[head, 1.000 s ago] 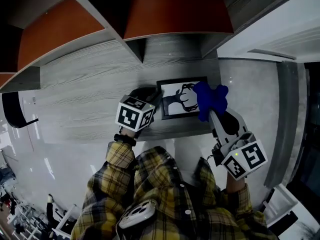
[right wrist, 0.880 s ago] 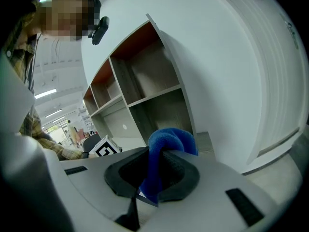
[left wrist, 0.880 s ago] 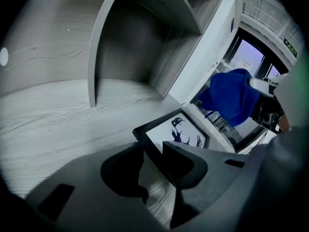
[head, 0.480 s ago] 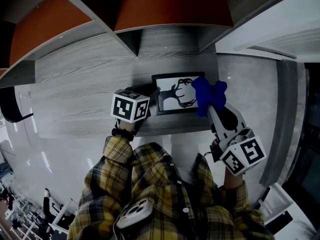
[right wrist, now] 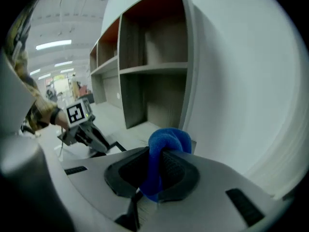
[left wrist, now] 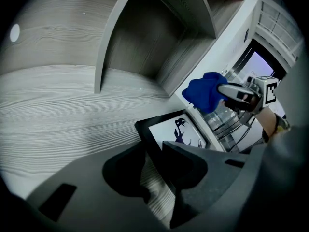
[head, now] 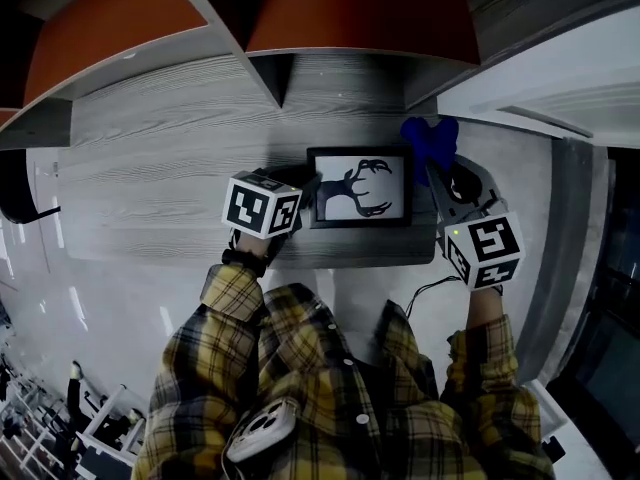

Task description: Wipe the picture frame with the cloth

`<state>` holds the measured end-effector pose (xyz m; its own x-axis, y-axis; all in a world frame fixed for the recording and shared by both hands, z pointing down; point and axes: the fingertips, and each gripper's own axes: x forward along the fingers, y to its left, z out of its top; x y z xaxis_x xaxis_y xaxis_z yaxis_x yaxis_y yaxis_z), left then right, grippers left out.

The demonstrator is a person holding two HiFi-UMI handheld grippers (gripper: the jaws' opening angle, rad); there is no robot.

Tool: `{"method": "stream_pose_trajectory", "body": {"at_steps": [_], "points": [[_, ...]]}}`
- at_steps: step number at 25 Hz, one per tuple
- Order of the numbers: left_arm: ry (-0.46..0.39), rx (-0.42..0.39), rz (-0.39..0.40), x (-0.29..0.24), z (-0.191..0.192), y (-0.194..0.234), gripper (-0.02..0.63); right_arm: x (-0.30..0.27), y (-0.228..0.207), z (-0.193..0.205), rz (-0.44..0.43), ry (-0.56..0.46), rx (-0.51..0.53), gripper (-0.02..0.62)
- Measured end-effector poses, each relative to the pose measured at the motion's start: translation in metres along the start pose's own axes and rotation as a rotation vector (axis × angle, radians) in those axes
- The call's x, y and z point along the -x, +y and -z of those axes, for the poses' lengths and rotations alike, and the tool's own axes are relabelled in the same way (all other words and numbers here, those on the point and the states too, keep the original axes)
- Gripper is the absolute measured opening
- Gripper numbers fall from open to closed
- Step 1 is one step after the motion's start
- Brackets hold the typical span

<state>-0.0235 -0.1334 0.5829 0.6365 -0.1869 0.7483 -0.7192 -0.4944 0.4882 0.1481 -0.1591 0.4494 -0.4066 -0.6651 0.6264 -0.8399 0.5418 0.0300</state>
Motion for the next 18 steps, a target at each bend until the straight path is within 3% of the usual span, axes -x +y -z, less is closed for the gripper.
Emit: {"method": "stream_pose_trajectory", "body": {"at_steps": [4, 8, 12, 15, 18], "points": [[-0.005, 0.004, 0.003, 0.001, 0.000, 0.000, 0.114, -0.047, -0.001, 0.032, -0.022, 0.167, 0.242, 0.053], [-0.017, 0.022, 0.014, -0.001, -0.001, 0.000, 0.109, -0.082, 0.022, 0.074, -0.128, 0.325, 0.388, 0.054], [-0.022, 0.033, 0.012, 0.000, -0.001, 0.000, 0.107, -0.088, 0.030, 0.082, -0.141, 0.357, 0.358, 0.054], [-0.026, 0.050, 0.004, 0.001, -0.001, 0.001, 0.105, -0.084, 0.038, 0.088, -0.206, 0.385, 0.286, 0.052], [-0.024, 0.056, 0.001, 0.000, 0.000, 0.000, 0.104, -0.078, 0.049, 0.097, -0.239, 0.409, 0.285, 0.052]]}}
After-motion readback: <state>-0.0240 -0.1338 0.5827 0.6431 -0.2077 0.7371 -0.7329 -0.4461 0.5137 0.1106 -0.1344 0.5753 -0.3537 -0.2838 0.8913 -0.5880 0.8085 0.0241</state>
